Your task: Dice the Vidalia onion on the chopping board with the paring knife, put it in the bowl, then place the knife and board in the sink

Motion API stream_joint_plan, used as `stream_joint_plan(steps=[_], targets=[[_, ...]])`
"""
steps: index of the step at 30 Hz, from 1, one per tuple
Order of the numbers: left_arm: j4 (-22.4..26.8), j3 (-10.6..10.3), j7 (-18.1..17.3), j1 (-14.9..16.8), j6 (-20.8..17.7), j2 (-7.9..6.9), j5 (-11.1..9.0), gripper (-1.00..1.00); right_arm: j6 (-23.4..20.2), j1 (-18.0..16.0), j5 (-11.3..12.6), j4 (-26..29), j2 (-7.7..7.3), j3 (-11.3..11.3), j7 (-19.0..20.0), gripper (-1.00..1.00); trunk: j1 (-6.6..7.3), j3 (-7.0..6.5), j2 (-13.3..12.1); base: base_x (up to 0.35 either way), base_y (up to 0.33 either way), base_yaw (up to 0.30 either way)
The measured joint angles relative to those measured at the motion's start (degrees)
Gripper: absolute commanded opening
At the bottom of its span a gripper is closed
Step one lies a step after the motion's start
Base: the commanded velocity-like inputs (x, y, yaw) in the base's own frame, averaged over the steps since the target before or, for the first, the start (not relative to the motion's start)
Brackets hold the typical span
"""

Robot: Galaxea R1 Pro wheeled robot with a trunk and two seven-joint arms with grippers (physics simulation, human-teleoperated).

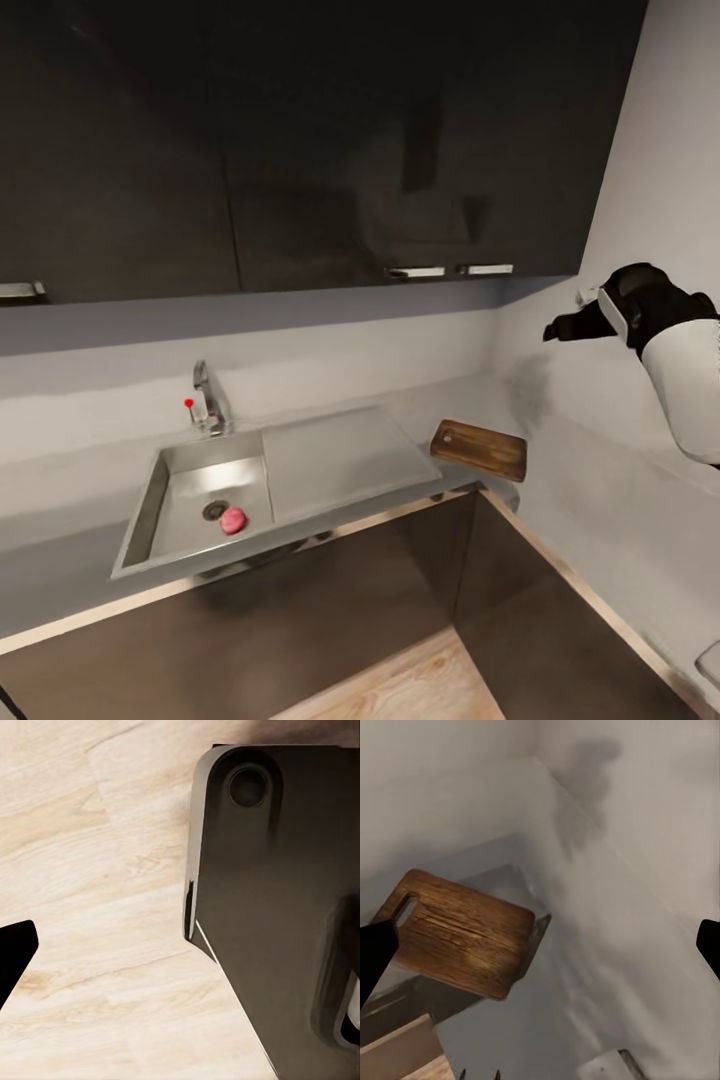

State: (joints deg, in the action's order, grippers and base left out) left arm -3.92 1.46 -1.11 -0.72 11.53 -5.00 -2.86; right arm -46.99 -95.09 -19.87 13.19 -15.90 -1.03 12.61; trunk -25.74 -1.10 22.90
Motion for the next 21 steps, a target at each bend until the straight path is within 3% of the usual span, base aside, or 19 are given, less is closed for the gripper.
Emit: stream_joint_plan(steps=[7, 12, 21], targets=[[0.0, 0.0, 0.0, 0.0, 0.0, 0.0, 0.0, 1.0, 4.0, 0.1, 0.0, -4.1, 0.16, 0.0, 0.3, 1.0, -0.02, 0.0, 0.0, 0.077, -0.064, 0.0], [0.0, 0.1, 0.0, 0.0, 0.0, -0.07, 0.0, 1.0, 4.5, 0.1, -0.1, -4.5, 0.32, 0.0, 0.4, 1.0, -0.01, 0.0, 0.0, 0.065, -0.004, 0.0], [0.0, 0.1, 0.1, 0.0, 0.2, -0.06, 0.0, 1.0, 4.6, 0.1, 0.0, -4.7, 0.47, 0.0, 0.4, 1.0, 0.0, 0.0, 0.0, 0.257, 0.0, 0.0]])
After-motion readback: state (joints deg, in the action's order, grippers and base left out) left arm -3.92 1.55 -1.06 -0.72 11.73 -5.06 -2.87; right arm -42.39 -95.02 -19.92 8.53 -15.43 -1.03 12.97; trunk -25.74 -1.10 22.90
